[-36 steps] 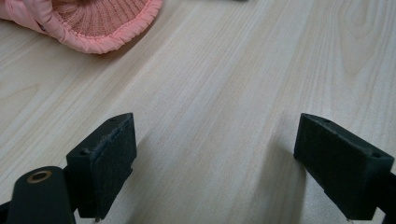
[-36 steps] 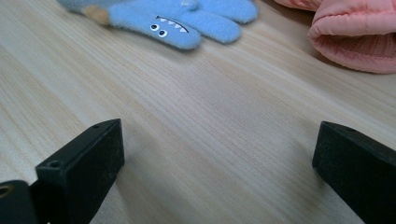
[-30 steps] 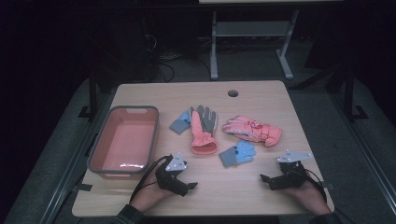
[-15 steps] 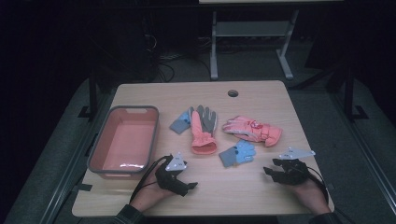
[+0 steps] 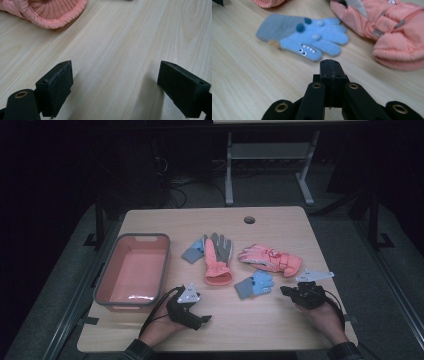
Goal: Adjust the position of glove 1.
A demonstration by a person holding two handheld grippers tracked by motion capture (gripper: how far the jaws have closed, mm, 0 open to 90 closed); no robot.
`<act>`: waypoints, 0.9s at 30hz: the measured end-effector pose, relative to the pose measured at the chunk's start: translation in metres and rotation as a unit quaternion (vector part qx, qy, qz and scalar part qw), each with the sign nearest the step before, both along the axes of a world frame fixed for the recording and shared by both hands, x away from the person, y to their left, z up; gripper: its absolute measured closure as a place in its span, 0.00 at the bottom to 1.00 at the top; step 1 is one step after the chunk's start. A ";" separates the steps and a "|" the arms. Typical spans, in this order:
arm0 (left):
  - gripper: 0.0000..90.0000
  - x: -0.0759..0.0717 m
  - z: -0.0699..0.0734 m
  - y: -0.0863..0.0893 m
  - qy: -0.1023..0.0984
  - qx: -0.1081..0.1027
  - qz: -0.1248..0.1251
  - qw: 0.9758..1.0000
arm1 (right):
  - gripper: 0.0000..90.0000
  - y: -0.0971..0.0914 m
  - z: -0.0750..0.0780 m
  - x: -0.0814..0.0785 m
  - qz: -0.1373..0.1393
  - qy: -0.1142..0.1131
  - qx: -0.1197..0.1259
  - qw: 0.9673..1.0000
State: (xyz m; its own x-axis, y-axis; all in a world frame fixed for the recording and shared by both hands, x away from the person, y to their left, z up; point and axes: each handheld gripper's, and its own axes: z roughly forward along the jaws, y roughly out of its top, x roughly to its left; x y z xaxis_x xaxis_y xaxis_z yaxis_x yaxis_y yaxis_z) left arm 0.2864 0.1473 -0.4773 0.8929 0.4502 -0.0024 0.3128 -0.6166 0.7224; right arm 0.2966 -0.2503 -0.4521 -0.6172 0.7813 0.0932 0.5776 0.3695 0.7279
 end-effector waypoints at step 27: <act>0.14 0.000 0.001 0.000 0.002 0.003 -0.001 1.000 | 1.00 0.046 0.000 0.043 0.037 0.005 0.006 0.999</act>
State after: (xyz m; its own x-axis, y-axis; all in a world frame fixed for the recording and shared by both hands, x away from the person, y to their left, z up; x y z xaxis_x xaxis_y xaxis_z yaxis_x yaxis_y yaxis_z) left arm 0.2859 0.1477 -0.4768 0.8934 0.4492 -0.0033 0.3149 -0.6212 0.7176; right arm 0.3396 -0.2042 -0.4518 -0.6721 0.7323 0.1096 0.5567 0.4021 0.7269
